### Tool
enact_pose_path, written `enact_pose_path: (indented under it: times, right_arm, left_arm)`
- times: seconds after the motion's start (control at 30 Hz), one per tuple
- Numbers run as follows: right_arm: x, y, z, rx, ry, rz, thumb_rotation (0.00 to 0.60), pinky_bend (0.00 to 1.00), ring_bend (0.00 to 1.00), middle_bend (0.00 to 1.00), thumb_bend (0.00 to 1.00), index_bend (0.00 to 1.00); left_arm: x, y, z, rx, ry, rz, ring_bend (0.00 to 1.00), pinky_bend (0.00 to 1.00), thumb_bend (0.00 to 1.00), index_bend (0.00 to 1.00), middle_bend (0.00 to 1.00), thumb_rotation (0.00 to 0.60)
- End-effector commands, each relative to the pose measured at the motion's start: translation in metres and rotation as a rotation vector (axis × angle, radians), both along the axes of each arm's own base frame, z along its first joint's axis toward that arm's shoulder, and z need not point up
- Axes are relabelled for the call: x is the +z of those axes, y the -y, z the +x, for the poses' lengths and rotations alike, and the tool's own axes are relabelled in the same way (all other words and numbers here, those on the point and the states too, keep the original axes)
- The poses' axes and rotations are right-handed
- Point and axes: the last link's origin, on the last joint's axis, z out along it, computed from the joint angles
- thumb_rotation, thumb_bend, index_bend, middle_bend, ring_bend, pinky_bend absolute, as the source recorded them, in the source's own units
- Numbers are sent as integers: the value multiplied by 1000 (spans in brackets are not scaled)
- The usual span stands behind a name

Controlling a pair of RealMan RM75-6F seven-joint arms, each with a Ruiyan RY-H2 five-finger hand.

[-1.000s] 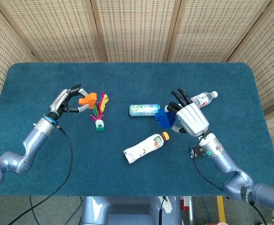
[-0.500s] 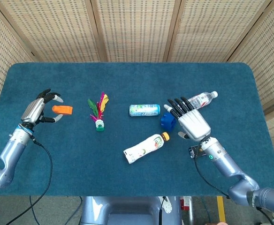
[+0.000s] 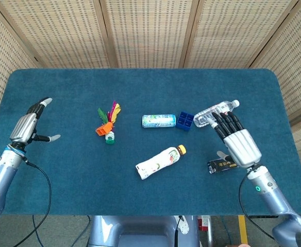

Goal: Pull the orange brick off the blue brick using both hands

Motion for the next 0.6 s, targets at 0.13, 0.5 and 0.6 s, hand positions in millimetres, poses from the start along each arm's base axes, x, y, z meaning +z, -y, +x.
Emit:
enact_pose_path:
  times: [0.13,0.5,0.6]
  right_arm:
    - [20,-55,-56,-156,-23,-95,600,0,0,0,0,0]
    - [29,-88,-70,-258,-42,-194,600,0,0,0,0,0]
    - [29,-90,-71,-266,-27,-199,600,0,0,0,0,0]
  left_arm:
    - [25,85,-9,37,-220,160,0,0,41,0,0,600]
    - [28,148,-18,92,-306,207,0,0,41,0,0,600]
    - [30,151,-17,85,-302,212,0,0,40,0,0,600]
